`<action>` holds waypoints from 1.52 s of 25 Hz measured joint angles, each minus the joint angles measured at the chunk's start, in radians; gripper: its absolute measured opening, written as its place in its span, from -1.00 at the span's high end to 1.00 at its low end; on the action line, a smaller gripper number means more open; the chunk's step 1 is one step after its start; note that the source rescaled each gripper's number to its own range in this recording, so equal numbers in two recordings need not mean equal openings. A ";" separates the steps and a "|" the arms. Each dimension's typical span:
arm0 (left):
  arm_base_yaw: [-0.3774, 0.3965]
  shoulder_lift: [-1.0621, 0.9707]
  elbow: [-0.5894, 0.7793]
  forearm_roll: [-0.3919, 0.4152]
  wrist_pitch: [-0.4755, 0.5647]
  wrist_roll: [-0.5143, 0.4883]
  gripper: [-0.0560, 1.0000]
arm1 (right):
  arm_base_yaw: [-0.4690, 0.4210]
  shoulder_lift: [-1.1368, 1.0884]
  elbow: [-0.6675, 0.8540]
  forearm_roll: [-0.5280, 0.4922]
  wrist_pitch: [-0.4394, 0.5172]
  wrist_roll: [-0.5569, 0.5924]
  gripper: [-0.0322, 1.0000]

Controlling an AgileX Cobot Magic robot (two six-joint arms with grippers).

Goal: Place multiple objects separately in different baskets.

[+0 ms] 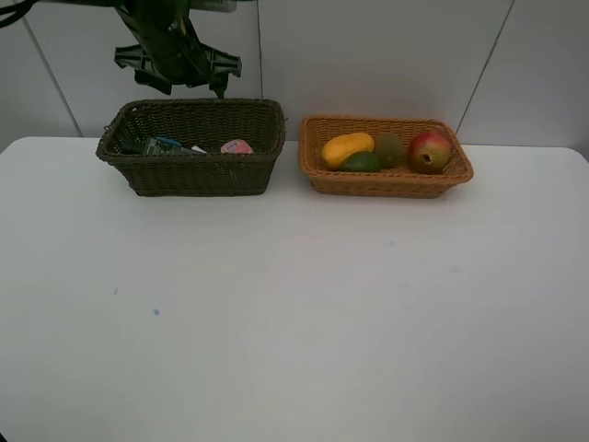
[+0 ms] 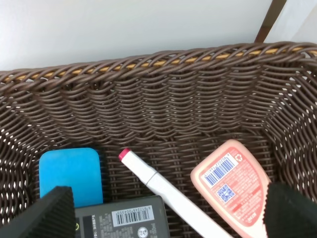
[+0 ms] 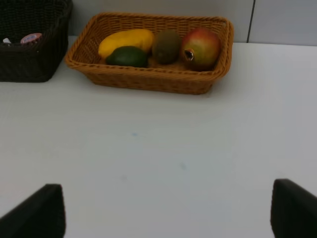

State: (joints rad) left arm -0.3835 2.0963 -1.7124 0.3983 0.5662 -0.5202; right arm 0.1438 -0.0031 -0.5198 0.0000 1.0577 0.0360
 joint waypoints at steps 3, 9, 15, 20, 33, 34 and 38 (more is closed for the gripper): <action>0.000 0.000 0.000 0.000 0.000 0.002 -0.99 | 0.000 0.000 0.000 0.000 0.000 0.000 -1.00; 0.000 -0.003 0.000 0.000 0.005 0.003 -0.99 | 0.000 0.000 0.000 0.000 0.000 0.000 -1.00; 0.000 -0.051 0.000 -0.008 0.089 0.029 -0.99 | 0.000 0.000 0.000 0.000 0.000 0.000 -1.00; 0.000 -0.135 0.011 -0.041 0.173 0.081 -0.99 | 0.000 0.000 0.000 0.000 0.000 0.000 -1.00; 0.000 -0.693 0.582 -0.048 0.007 0.099 -0.99 | 0.000 0.000 0.000 0.000 0.000 0.000 -1.00; 0.000 -0.747 0.630 -0.045 0.005 0.099 -0.99 | 0.000 0.000 0.000 0.000 0.000 0.000 -1.00; 0.000 -0.941 0.801 -0.043 0.002 0.099 -0.99 | 0.000 0.000 0.000 0.000 0.000 0.000 -1.00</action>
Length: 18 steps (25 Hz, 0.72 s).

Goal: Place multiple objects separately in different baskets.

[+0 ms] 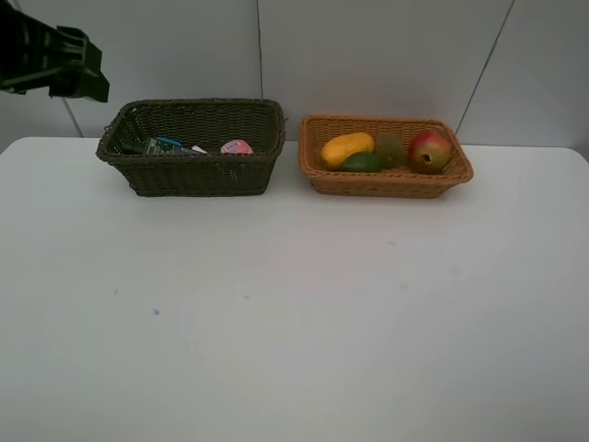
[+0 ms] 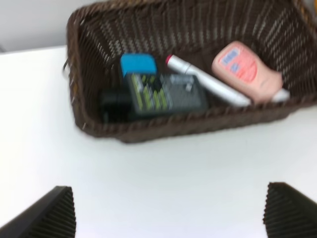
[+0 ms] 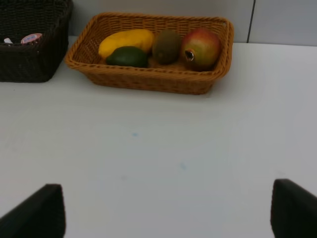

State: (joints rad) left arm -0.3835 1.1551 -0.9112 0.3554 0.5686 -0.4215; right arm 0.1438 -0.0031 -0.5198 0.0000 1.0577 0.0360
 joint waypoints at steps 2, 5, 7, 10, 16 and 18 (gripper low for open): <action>0.000 -0.090 0.073 -0.007 0.000 0.000 -0.99 | 0.000 0.000 0.000 0.000 0.000 0.000 -1.00; 0.000 -0.236 0.180 -0.030 -0.001 0.005 -0.99 | 0.000 0.000 0.000 0.000 0.000 0.000 -1.00; 0.000 -0.322 0.242 -0.043 -0.002 0.023 -0.99 | 0.000 0.000 0.000 0.000 0.000 0.000 -1.00; 0.000 -0.457 0.333 -0.070 0.000 0.046 -0.99 | 0.000 0.000 0.000 0.000 0.000 0.000 -1.00; 0.000 -0.715 0.425 -0.126 0.092 0.095 -0.99 | 0.000 0.000 0.000 0.000 0.000 0.000 -1.00; 0.000 -0.784 0.428 -0.129 0.150 0.112 -0.99 | 0.000 0.000 0.000 0.000 0.000 0.000 -1.00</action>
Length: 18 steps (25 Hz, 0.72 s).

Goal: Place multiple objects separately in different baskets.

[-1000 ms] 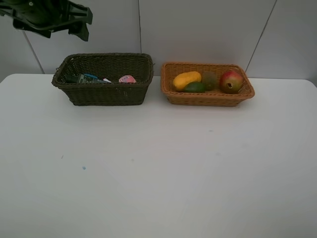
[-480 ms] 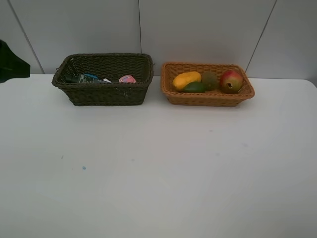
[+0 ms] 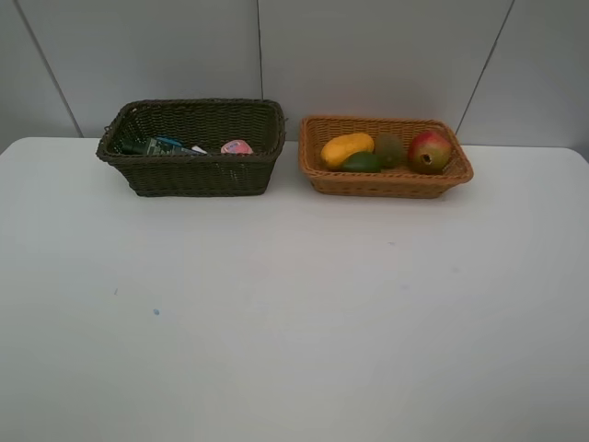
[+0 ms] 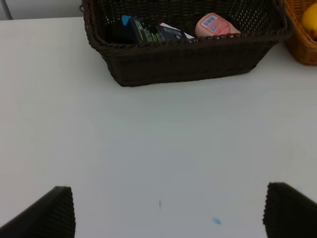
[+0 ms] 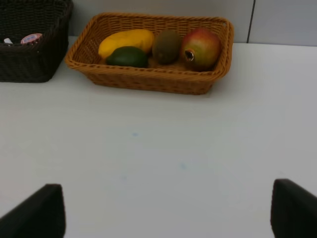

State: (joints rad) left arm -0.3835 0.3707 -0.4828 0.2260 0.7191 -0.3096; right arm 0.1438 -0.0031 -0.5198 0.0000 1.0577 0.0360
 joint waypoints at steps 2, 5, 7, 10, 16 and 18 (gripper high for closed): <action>0.000 -0.048 0.000 0.000 0.062 0.010 -0.99 | 0.000 0.000 0.000 0.000 0.000 0.000 -1.00; 0.000 -0.099 0.000 -0.017 0.103 0.037 -0.99 | 0.000 0.000 0.000 0.000 0.000 0.000 -1.00; 0.000 -0.122 0.000 -0.031 0.106 0.058 -0.99 | 0.000 0.000 0.000 0.000 0.000 0.000 -1.00; 0.000 -0.137 -0.002 -0.057 0.123 0.100 -0.99 | 0.000 0.000 0.000 0.000 0.000 0.000 -1.00; 0.000 -0.137 -0.020 -0.133 0.162 0.202 -0.99 | 0.000 0.000 0.000 0.000 0.000 0.000 -1.00; 0.000 -0.137 -0.020 -0.154 0.163 0.233 -0.99 | 0.000 0.000 0.000 0.000 0.000 0.000 -1.00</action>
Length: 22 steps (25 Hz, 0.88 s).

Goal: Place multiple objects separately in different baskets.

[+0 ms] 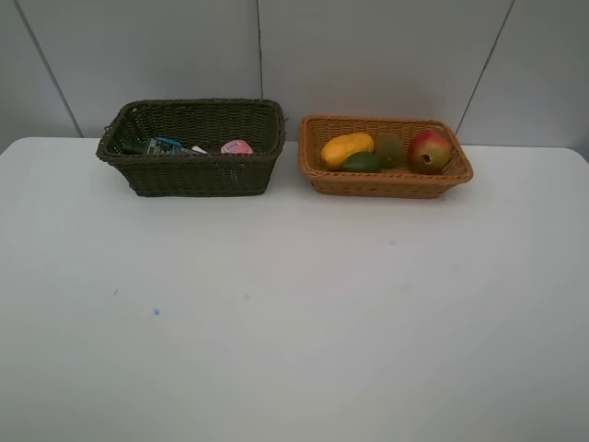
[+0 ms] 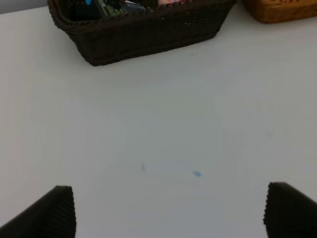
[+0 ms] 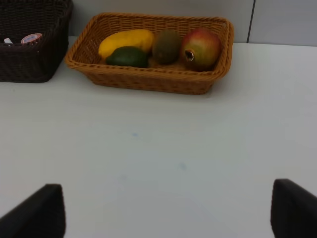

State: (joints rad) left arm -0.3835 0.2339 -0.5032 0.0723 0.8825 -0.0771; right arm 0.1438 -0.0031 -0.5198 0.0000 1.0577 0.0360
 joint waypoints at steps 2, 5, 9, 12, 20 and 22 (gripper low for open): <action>0.000 -0.001 -0.005 -0.018 0.011 0.017 -0.99 | 0.000 0.000 0.000 0.000 0.000 0.000 -1.00; 0.000 -0.001 -0.017 -0.033 0.080 0.023 -0.99 | 0.000 0.000 0.000 0.000 0.000 0.000 -1.00; 0.000 -0.002 -0.009 -0.033 0.152 0.018 -0.99 | 0.000 0.000 0.000 0.000 0.000 0.000 -1.00; 0.000 -0.017 0.002 -0.033 0.165 0.008 -0.99 | 0.000 0.000 0.000 0.000 0.000 0.000 -1.00; 0.042 -0.143 0.002 -0.025 0.168 -0.024 -0.99 | 0.000 0.000 0.000 0.000 0.000 0.000 -1.00; 0.102 -0.144 0.002 -0.020 0.168 -0.033 -0.99 | 0.000 0.000 0.000 0.000 0.000 0.000 -1.00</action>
State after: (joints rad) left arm -0.2820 0.0895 -0.5014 0.0526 1.0501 -0.1099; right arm 0.1438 -0.0031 -0.5198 0.0000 1.0577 0.0360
